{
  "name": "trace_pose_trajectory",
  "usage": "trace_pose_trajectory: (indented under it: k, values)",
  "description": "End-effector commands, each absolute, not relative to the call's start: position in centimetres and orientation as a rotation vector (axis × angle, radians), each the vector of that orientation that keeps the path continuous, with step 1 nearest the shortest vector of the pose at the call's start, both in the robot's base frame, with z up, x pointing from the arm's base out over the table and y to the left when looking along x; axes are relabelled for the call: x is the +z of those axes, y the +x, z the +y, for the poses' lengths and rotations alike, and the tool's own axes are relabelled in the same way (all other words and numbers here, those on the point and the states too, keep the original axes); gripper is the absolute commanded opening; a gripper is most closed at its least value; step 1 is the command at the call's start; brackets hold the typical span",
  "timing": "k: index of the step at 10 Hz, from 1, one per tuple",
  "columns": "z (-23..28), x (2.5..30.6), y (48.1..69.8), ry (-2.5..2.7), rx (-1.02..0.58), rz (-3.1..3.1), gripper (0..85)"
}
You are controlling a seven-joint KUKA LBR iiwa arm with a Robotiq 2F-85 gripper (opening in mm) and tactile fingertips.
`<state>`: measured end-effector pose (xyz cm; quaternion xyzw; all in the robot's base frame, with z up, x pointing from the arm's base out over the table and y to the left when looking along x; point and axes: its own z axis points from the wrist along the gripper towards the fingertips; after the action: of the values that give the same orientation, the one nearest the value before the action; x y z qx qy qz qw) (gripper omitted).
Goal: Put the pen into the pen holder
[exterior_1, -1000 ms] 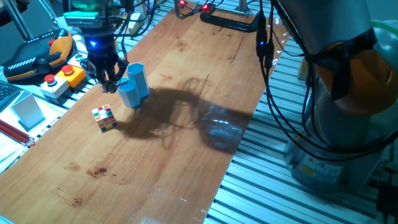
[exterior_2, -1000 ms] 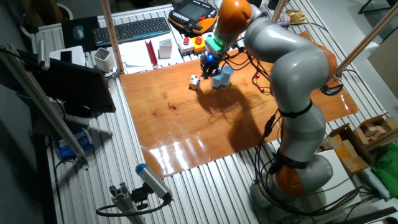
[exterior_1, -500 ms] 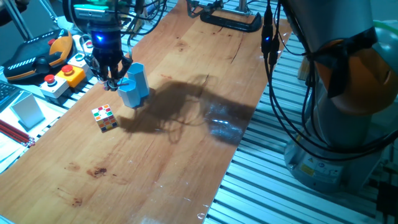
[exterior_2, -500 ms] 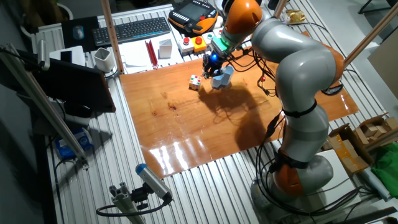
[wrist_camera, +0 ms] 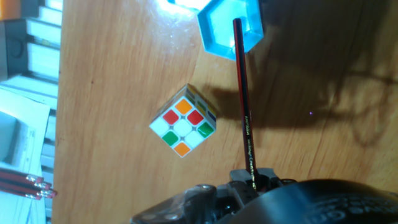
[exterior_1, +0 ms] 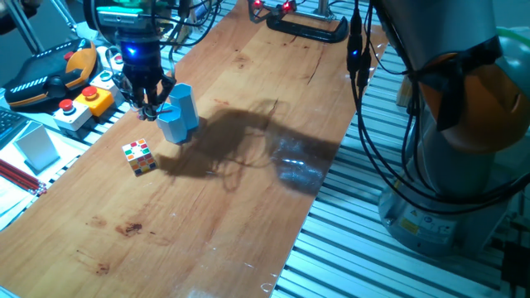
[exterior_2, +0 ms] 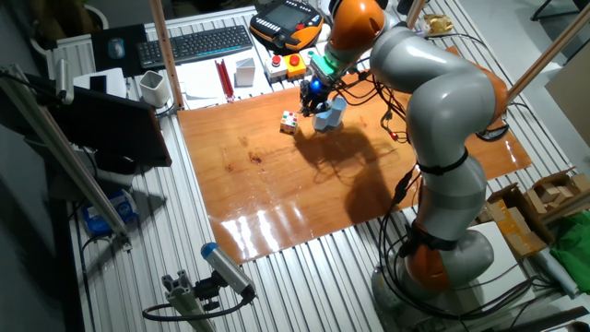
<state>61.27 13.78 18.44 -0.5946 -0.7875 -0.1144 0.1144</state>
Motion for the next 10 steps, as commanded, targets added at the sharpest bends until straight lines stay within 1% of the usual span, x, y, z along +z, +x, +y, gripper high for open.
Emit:
trace_pose_trajectory:
  k: [1, 4, 6, 10]
  values:
    - [13.77, 18.45, 61.27, -1.750, -0.341, -2.312, 0.7]
    - [13.77, 18.45, 61.27, -1.795, -0.341, -2.272, 0.7]
    - [13.77, 18.45, 61.27, -1.838, -0.309, -2.248, 0.7]
    - [13.77, 18.45, 61.27, -1.807, -0.381, -2.195, 0.7]
